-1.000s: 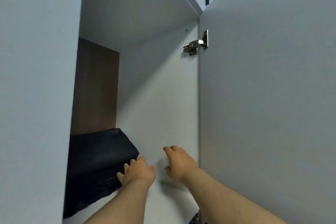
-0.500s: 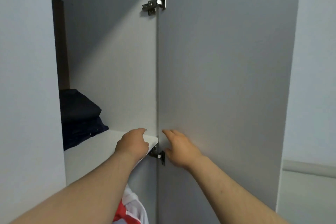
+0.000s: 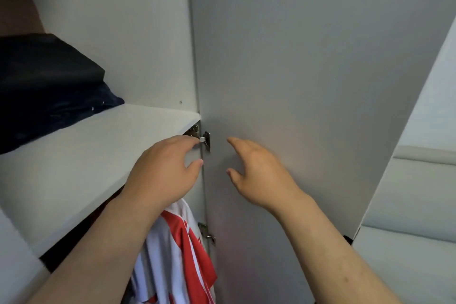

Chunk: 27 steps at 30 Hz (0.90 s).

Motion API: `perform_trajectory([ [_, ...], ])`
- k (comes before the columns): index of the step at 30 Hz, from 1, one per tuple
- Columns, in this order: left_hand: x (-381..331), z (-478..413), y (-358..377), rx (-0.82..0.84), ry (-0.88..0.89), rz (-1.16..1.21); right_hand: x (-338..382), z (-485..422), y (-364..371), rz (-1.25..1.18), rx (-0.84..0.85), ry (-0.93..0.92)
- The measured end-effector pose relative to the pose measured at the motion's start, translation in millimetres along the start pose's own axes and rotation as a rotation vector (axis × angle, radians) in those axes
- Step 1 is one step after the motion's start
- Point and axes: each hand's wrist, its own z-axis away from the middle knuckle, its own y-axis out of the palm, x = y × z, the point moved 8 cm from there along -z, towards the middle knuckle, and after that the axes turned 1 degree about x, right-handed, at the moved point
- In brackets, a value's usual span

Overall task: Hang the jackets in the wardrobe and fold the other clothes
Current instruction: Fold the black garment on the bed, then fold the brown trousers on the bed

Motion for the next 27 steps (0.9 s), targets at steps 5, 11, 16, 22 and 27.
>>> perform_trajectory([
  [5,2,17,34,0.053,0.008,0.086,-11,29,21,-0.05,0.028,0.072],
  [11,6,40,63,0.163,0.016,0.126,-23,73,41,-0.008,0.131,0.208],
  [16,-13,58,74,0.207,0.108,0.212,-32,124,23,0.029,0.082,0.353],
  [22,-54,84,96,0.321,0.236,0.244,-37,205,3,0.086,0.028,0.527],
  [27,-96,108,116,0.428,0.326,0.232,-47,281,-16,0.106,-0.011,0.656],
])
